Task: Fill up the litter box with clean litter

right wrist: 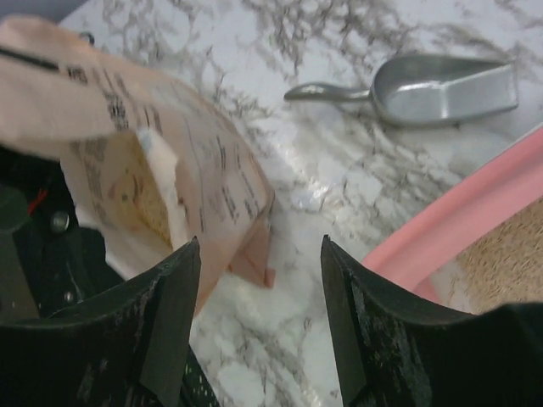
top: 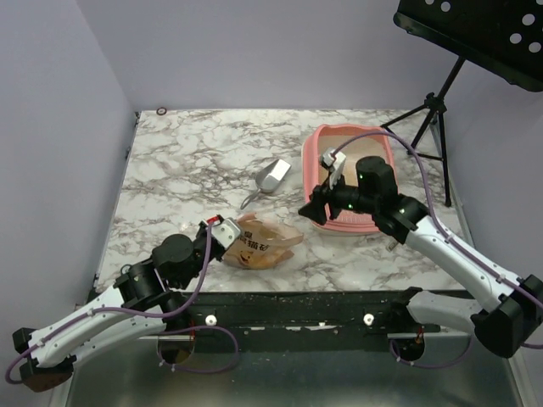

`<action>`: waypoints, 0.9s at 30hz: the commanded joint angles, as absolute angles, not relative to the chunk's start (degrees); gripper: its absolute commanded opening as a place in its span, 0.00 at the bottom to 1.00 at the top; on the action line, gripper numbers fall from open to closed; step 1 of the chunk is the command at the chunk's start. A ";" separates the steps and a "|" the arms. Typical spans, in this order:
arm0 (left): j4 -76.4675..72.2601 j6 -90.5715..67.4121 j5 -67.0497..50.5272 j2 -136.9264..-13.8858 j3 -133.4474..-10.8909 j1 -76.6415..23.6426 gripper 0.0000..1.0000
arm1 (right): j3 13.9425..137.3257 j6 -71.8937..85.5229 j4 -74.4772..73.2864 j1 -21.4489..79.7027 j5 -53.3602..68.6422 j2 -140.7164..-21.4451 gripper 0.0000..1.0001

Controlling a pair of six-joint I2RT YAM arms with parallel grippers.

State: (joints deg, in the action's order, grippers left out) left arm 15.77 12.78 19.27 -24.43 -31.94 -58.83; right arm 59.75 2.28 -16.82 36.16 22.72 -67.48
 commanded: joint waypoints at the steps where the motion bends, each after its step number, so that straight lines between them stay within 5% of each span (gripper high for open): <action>1: 11.69 12.83 20.22 -20.40 -37.44 -58.27 0.00 | 48.36 -1.94 -9.34 36.21 31.54 -58.82 0.68; 8: 10.98 11.43 18.28 -17.75 -36.48 -58.10 0.00 | 37.28 -0.18 2.78 36.30 36.38 -50.54 0.70; 27: 10.99 11.52 18.63 -17.49 -35.24 -58.10 0.00 | 29.98 7.29 26.27 37.35 49.83 -61.43 0.71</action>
State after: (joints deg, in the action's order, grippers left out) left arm 21.63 11.31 17.96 -19.33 -32.62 -58.46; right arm 32.03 5.08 17.85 36.40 44.31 -60.58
